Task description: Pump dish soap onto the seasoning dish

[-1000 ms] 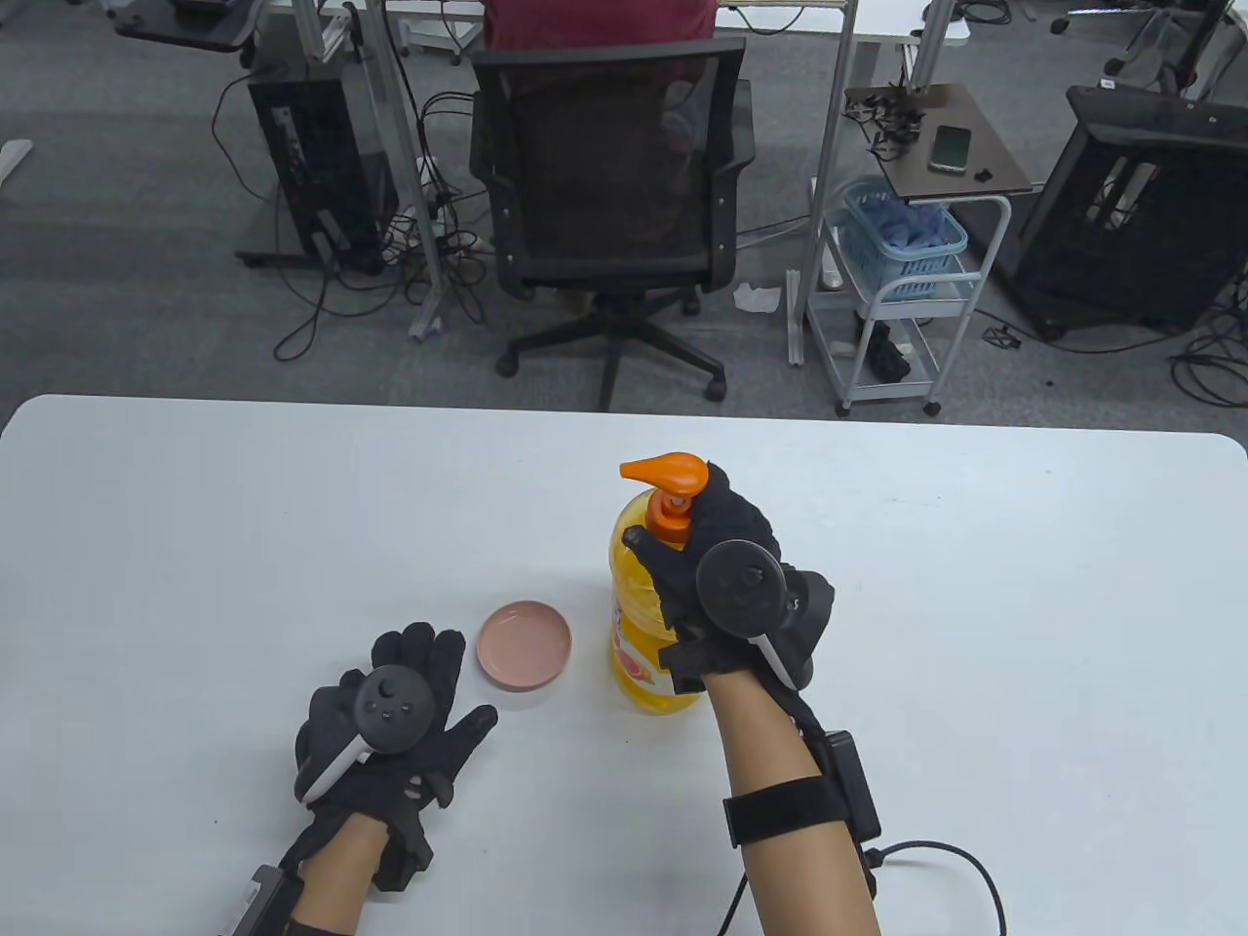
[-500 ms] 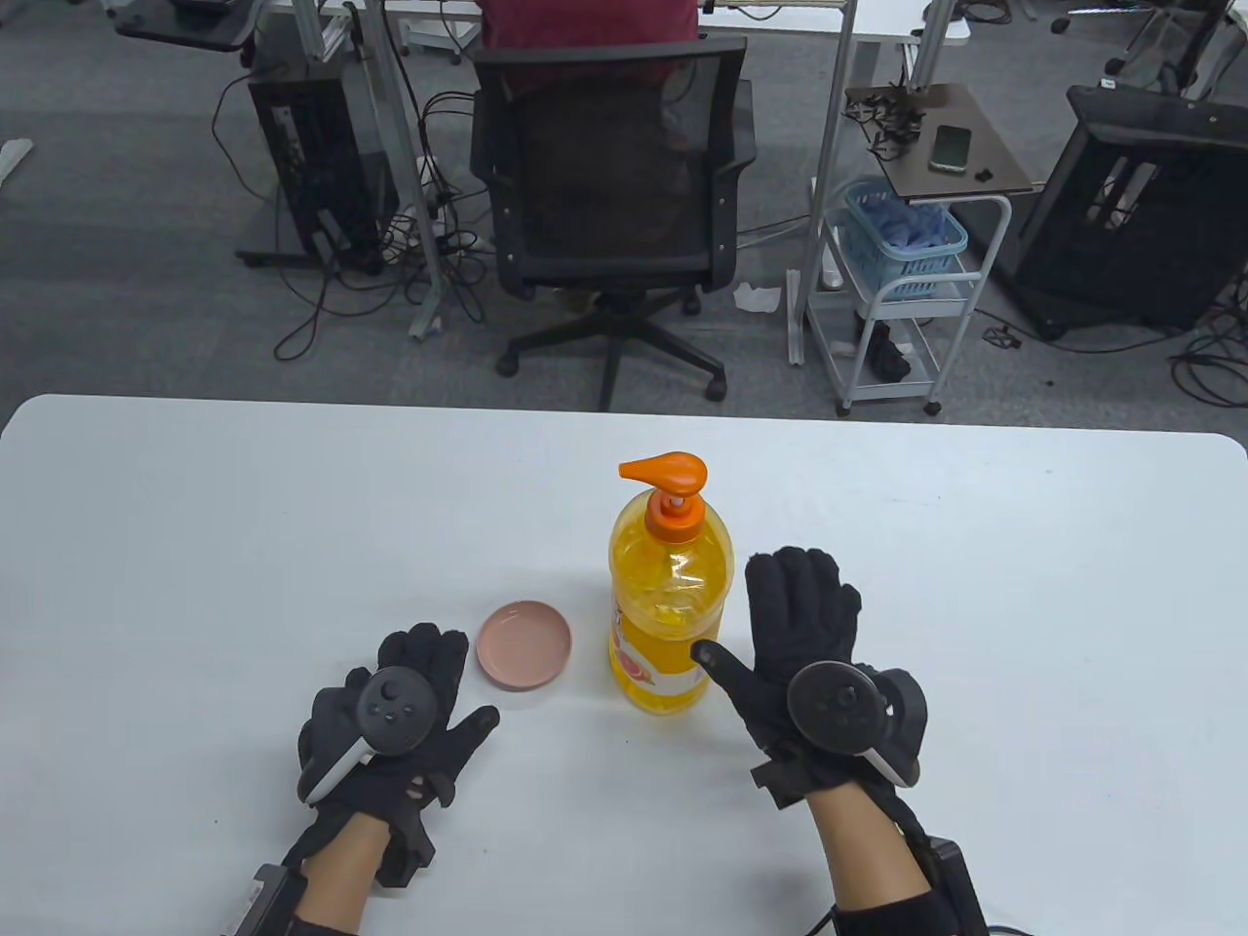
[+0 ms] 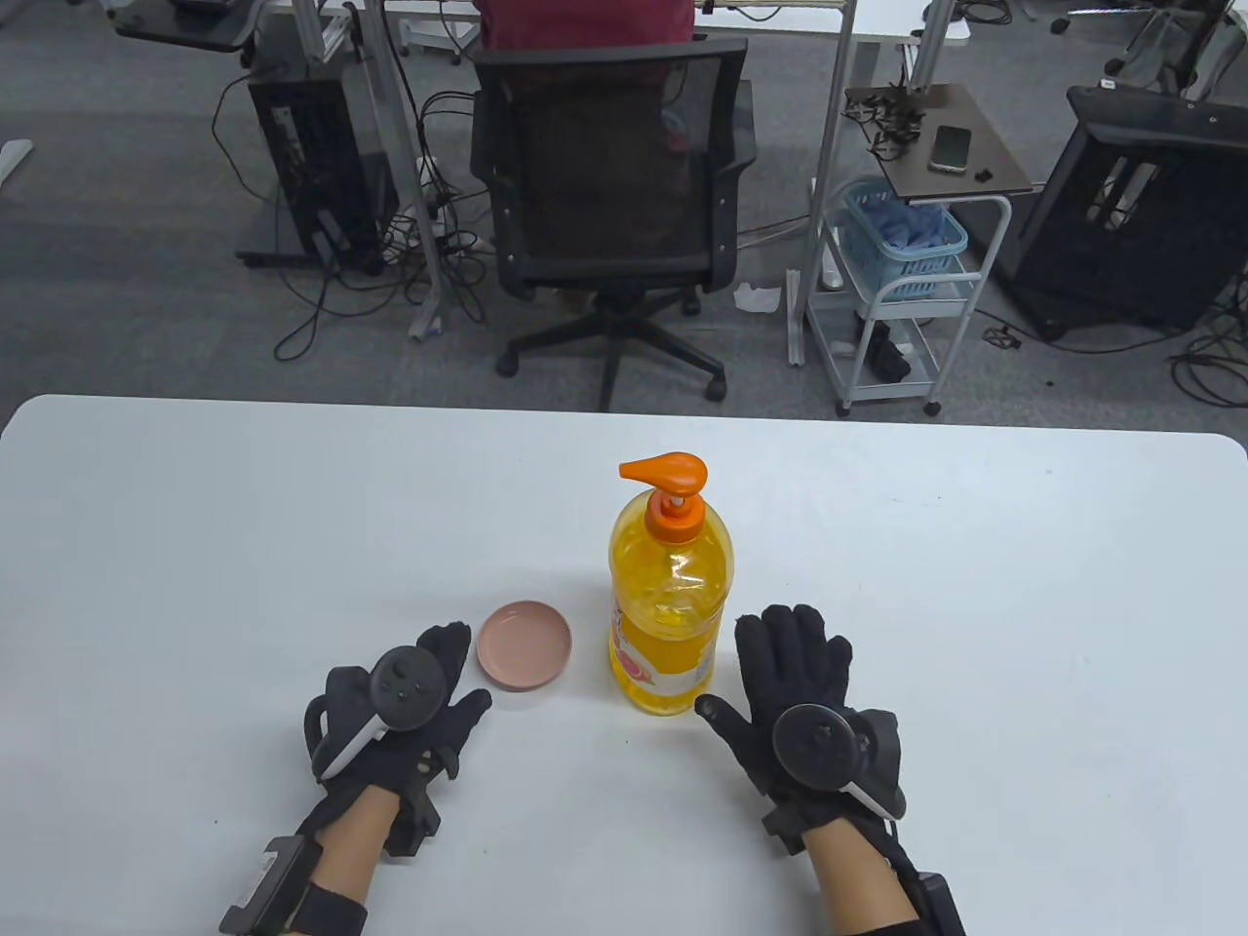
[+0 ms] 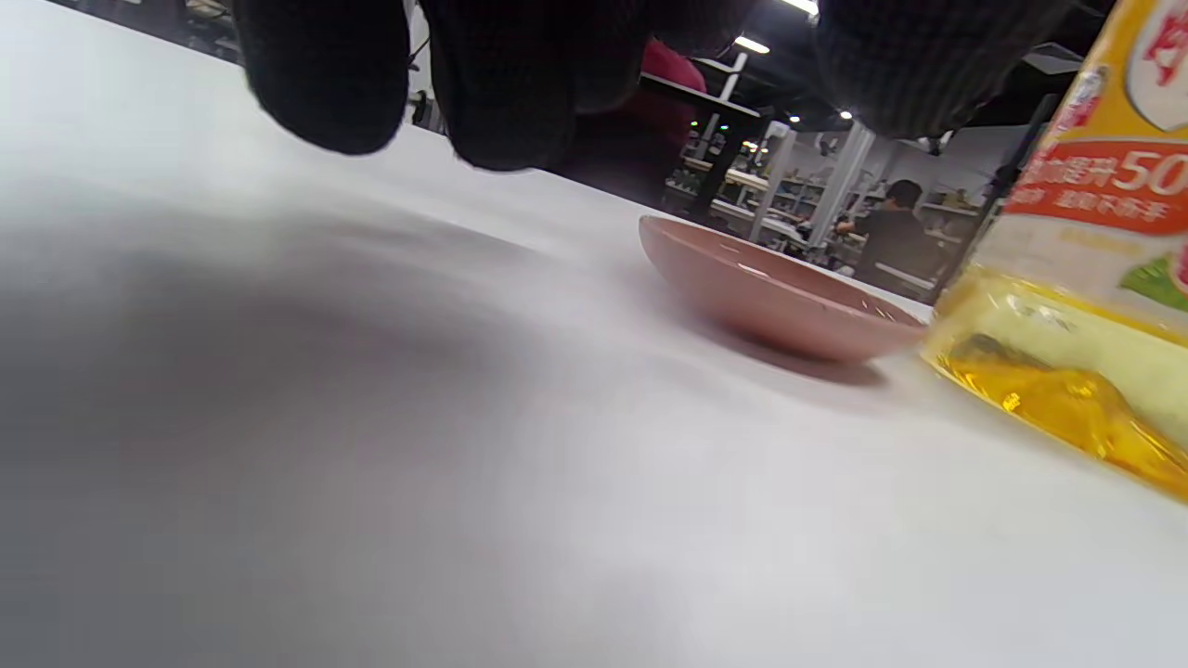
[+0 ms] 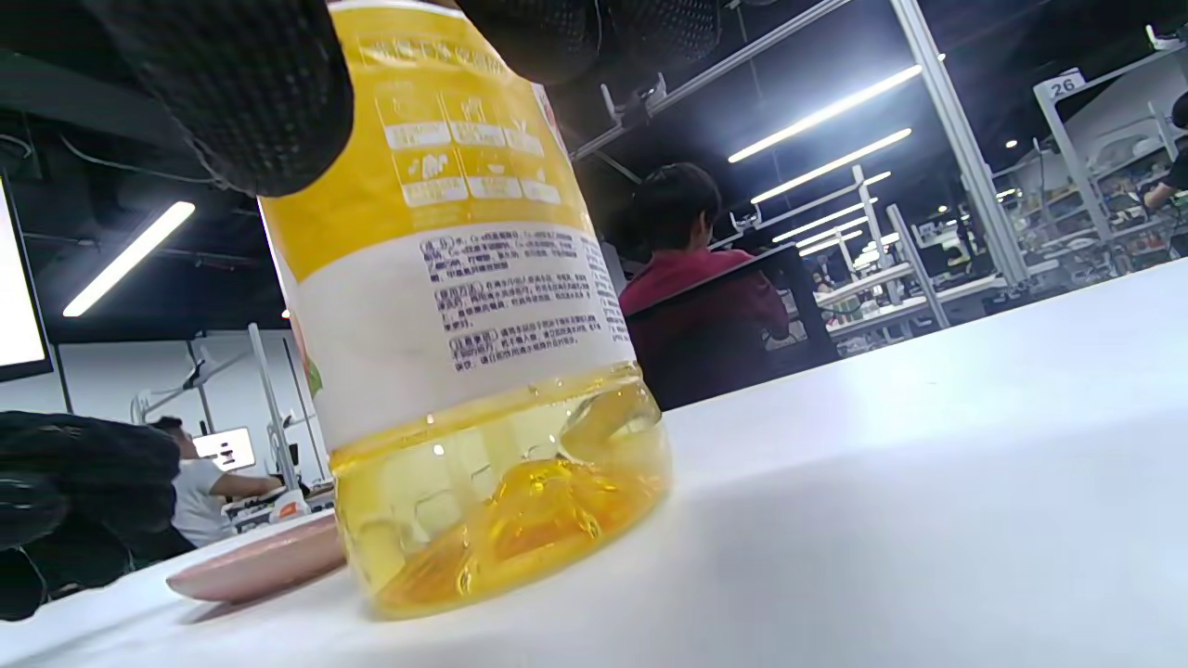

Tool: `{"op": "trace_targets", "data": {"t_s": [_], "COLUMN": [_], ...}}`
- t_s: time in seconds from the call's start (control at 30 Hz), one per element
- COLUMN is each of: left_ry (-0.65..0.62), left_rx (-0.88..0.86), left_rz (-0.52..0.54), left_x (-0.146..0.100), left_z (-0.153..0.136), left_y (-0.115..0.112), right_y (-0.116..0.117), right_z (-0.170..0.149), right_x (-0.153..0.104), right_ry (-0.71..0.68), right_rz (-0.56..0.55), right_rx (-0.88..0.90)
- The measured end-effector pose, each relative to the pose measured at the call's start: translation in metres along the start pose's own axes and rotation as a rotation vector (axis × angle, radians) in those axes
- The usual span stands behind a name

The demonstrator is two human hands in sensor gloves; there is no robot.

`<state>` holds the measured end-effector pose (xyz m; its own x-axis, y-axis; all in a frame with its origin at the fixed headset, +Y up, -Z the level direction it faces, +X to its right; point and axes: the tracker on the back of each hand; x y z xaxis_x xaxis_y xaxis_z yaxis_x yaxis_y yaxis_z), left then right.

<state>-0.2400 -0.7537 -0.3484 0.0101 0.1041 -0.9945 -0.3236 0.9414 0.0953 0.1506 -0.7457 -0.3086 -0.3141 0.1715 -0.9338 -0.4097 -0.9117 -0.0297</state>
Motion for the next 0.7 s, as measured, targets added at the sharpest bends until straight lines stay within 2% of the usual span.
{"op": "trace_targets", "data": {"t_s": [0.13,0.2,0.4,0.7], "left_ry": [0.099,0.13,0.217,0.296], "left_rx": [0.022,0.05,0.271,0.162], "left_rz": [-0.117,-0.128,-0.269,-0.368], "left_x": [0.032,0.045,0.08,0.1], "left_z": [0.006,0.01,0.017,0.014], "left_y": [0.001,0.0,-0.009,-0.023], "right_y": [-0.001,-0.001,0.0,0.002], "right_z": [-0.002,-0.004,-0.003,-0.01], "right_x": [-0.003,-0.005,-0.006,-0.006], "right_ry": [0.01,0.014,0.021,0.054], "right_rz": [0.002,0.006,0.018,0.02], "right_rx": [-0.001,0.001,0.012,0.085]}}
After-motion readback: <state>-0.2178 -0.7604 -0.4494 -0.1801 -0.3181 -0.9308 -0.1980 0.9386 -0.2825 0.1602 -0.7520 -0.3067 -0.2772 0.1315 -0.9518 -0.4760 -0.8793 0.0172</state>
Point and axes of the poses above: the tracker on the back of each hand, its own z axis roughly to the thumb side, its own x axis roughly from the wrist to the fingertips, y = z × x, and after that the axes turned 12 degrees about z, right-handed
